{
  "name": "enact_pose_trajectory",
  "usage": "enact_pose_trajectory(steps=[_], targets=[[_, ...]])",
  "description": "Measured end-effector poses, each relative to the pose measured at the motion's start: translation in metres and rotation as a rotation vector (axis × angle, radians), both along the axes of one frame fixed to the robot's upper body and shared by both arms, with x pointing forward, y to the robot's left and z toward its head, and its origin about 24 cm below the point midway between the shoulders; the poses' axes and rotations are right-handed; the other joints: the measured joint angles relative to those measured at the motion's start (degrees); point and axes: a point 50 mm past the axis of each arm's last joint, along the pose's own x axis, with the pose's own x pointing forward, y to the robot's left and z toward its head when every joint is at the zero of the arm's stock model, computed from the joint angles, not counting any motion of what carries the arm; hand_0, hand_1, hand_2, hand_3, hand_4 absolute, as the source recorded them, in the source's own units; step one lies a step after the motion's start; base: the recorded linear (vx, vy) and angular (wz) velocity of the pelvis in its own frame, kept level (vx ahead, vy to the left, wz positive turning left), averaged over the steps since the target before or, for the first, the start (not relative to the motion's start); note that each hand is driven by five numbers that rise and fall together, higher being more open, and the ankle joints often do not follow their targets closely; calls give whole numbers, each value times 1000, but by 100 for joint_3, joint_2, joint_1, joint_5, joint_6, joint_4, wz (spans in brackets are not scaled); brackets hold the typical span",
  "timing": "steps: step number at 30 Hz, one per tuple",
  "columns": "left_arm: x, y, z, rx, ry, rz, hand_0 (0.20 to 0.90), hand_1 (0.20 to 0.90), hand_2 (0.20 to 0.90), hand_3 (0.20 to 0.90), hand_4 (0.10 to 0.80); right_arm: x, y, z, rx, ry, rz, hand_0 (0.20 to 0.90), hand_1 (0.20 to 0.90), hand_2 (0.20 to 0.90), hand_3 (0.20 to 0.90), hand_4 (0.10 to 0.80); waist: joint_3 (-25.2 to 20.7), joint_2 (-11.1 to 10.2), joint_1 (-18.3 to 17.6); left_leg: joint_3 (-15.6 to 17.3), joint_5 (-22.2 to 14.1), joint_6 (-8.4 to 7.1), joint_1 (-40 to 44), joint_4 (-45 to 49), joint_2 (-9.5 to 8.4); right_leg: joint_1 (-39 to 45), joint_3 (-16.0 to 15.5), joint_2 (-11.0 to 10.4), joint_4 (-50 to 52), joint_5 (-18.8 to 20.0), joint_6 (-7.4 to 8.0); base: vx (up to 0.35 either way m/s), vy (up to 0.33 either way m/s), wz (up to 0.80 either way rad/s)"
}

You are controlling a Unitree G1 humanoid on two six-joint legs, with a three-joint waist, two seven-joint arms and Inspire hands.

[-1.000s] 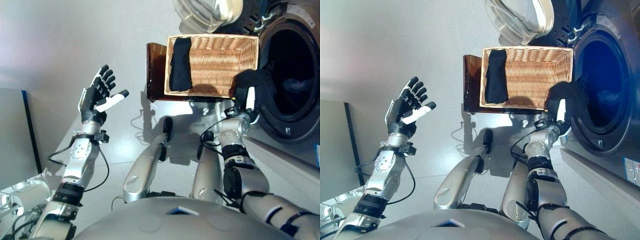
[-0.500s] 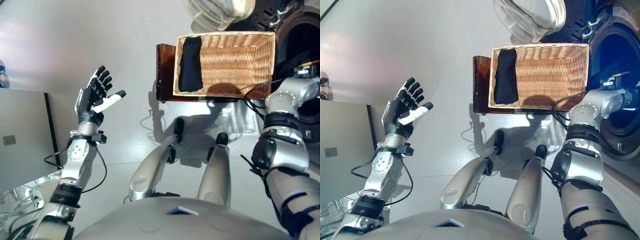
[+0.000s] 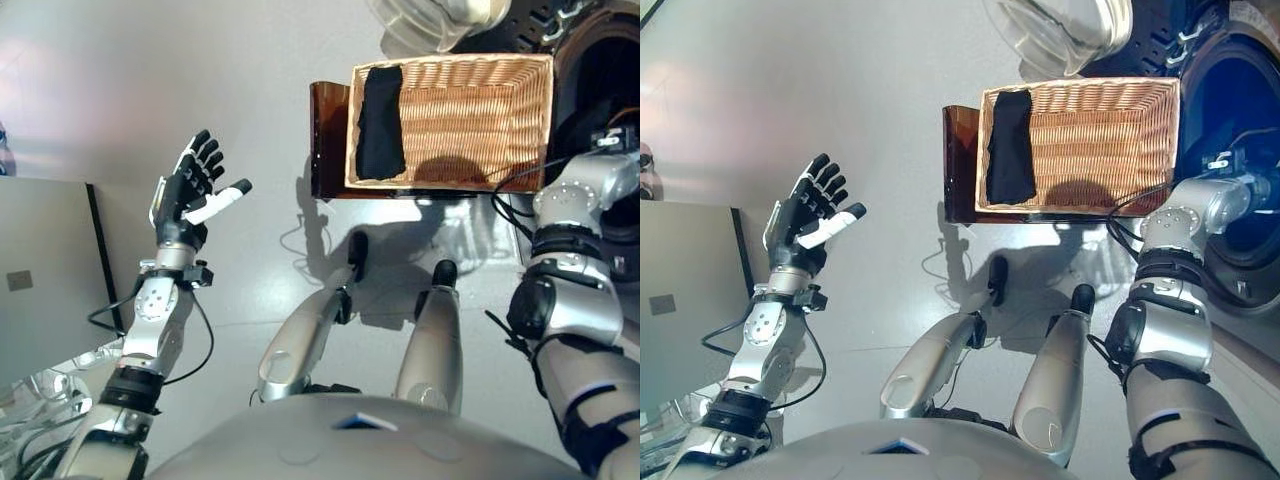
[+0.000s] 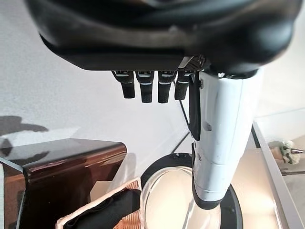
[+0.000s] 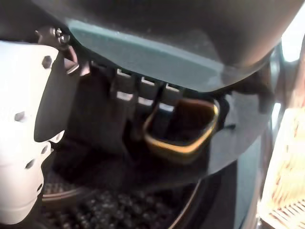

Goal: Pick up the clothes and place them into the washing machine

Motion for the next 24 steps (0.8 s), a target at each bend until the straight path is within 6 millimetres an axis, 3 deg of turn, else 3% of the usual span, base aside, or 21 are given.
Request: enact_pose_trajectory(steps=[17, 21, 24], targets=[[3, 2, 3, -3, -9, 38, 900, 900, 900, 900, 800, -4, -2, -4, 63, 26, -53, 900, 900, 900, 900, 800, 133, -136, -70, -139, -1, 5, 10, 6, -1, 119, -114, -13, -112, -2, -3, 16, 12, 2], [5, 1, 5, -7, -18, 33, 900, 900, 900, 900, 800, 9, 18, -13, 46, -3, 62, 900, 900, 900, 900, 800, 185, -241, -201, -87, -9, 15, 34, 33, 7, 125, -48, 11, -102, 9, 9, -36, 14, -7], [5, 2, 4, -14, -16, 37, 900, 900, 900, 900, 800, 16, 38, -36, 66, 11, 171, 900, 900, 900, 900, 800, 181, -323, -298, -90, -19, 21, 56, 87, 29, 184, -53, 43, -98, 17, 8, -21, -17, 1]])
